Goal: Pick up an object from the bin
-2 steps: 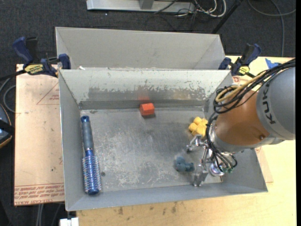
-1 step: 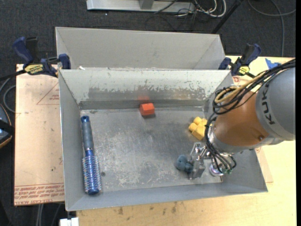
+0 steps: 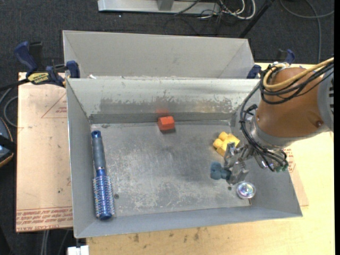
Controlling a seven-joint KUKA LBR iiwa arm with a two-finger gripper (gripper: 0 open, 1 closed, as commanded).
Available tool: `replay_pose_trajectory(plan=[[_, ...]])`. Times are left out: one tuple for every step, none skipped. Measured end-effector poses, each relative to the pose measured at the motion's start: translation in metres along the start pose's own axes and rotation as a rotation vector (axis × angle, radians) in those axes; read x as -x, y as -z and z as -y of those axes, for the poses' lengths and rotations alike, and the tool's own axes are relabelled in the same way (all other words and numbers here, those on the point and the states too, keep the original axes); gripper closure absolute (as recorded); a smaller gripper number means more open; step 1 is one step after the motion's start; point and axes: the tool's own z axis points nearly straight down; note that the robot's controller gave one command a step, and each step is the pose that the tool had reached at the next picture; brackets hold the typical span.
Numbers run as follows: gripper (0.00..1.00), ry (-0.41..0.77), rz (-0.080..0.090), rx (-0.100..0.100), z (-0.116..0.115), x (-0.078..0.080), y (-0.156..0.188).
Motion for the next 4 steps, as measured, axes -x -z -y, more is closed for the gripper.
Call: replay_pose_trajectory(plan=[[1.00, 0.001, -0.005, 0.002, -0.0005, -0.0011, -0.0022], [1.00, 0.001, -0.005, 0.002, -0.0006, -0.0011, -0.0022], [1.00, 0.002, -0.004, 0.002, -0.0006, -0.0010, -0.0022], [1.00, 0.002, -0.004, 0.002, -0.0007, -0.0010, -0.0022]])
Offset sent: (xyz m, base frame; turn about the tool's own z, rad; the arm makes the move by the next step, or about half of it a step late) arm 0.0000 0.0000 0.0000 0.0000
